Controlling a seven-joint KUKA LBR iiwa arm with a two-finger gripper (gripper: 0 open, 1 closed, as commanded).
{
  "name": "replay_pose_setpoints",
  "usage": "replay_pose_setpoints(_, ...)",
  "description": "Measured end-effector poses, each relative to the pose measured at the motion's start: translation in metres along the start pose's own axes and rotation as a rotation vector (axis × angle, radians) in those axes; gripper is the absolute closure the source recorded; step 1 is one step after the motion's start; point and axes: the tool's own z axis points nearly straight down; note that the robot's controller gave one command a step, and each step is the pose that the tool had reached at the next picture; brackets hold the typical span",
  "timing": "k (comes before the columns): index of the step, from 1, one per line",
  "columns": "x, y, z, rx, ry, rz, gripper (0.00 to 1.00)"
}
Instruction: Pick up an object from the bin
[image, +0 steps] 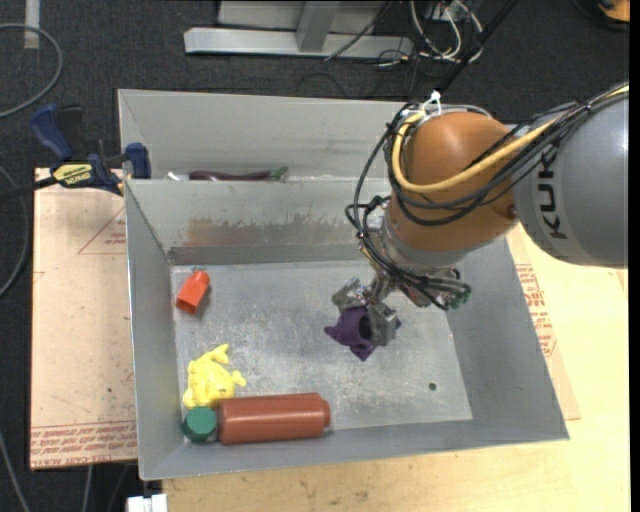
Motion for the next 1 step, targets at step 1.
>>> replay_pose_setpoints(1, 0.0001, 0.0001, 0.0001, 0.0, 0.0, 0.0, 1.0)
